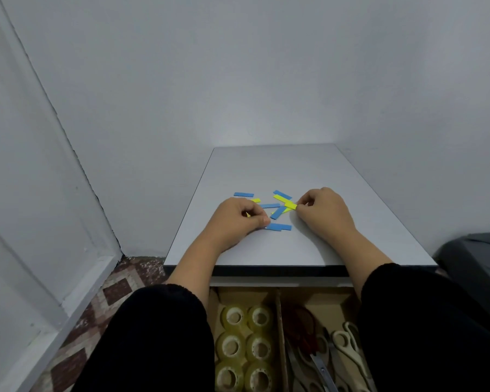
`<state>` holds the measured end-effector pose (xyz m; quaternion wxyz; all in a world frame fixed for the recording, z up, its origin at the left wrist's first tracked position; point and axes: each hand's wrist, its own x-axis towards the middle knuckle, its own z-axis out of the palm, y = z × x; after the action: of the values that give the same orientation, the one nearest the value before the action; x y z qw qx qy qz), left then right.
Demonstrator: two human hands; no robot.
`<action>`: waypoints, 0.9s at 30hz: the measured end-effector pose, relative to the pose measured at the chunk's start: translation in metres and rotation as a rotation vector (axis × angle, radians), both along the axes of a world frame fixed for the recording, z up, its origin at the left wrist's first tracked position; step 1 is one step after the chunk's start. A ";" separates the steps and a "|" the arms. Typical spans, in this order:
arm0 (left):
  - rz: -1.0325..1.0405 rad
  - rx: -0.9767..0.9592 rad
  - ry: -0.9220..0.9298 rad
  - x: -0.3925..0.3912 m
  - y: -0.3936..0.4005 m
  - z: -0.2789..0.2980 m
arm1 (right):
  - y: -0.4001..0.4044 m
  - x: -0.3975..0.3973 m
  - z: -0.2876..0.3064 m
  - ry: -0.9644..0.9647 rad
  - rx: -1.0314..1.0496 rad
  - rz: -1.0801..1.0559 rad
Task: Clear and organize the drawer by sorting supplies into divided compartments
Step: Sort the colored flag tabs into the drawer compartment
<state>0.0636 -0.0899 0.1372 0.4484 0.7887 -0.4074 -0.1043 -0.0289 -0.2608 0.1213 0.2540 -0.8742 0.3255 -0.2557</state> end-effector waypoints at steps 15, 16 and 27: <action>0.249 0.405 -0.460 0.026 -0.055 0.004 | -0.004 0.005 -0.002 0.019 -0.080 -0.029; 0.255 0.398 -0.409 0.026 -0.054 0.005 | -0.004 0.006 -0.002 0.018 -0.084 -0.043; 0.144 0.501 -0.289 -0.001 -0.054 0.016 | -0.003 0.007 -0.001 0.024 -0.086 -0.083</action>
<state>0.0627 -0.1444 0.1533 0.1835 0.9083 -0.3716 -0.0563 -0.0214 -0.2639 0.1199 0.2016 -0.8731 0.3532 -0.2690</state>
